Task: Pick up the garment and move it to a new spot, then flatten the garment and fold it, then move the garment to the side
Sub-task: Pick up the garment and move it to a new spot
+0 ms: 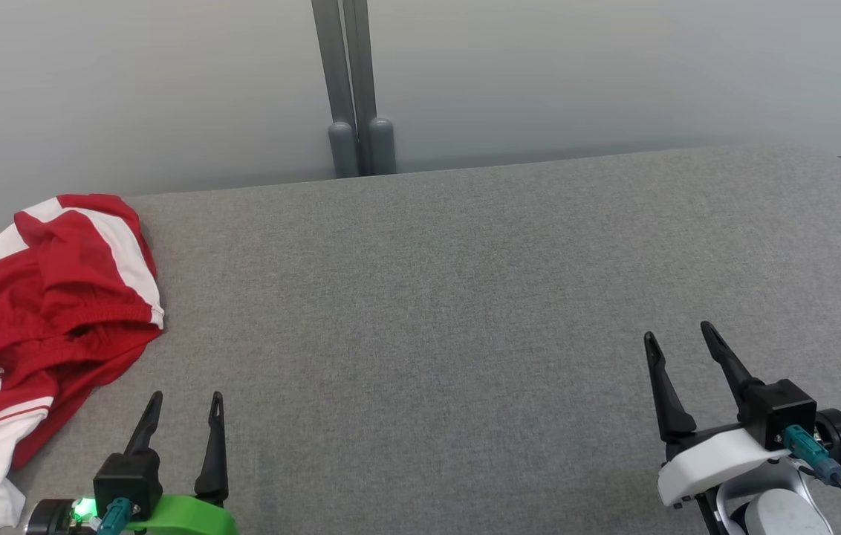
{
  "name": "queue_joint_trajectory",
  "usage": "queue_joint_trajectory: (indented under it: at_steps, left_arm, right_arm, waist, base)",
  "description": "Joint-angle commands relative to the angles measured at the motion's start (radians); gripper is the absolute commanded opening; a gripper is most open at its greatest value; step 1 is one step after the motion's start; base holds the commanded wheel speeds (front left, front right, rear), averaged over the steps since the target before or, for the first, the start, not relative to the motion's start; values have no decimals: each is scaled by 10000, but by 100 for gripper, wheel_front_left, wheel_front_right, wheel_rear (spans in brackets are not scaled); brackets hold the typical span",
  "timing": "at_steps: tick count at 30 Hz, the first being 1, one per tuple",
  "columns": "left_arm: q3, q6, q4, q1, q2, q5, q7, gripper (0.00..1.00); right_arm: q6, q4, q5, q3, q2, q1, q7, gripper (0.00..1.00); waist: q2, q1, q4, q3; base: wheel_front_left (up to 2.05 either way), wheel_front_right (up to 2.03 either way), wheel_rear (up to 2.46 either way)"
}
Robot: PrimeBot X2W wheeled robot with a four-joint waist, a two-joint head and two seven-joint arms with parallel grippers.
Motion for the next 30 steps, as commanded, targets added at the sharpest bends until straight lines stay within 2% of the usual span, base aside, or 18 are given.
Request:
queue_joint_trajectory:
  at_steps: [1,22,26,30]
  left_arm:
    - [50,-18,15,10,4,37,-33,100]
    - [311,-163,172,-22,-124,-156,-33,100]
    - [310,-184,208,-104,-136,-154,-33,100]
    - [350,-207,236,-140,-157,-188,-21,100]
  right_arm:
    - [4,25,8,-55,-25,-2,-45,100]
    - [4,81,111,-273,84,126,-44,100]
    - [4,51,163,-315,98,167,-42,100]
    - [4,-14,234,-295,107,232,-41,100]
  waist:
    - [0,0,0,-1]
    - [0,0,26,4]
    - [0,0,205,-11]
    - [0,0,676,-11]
  base:
    - [0,0,0]
    - [0,0,0]
    - [0,0,0]
    - [0,0,0]
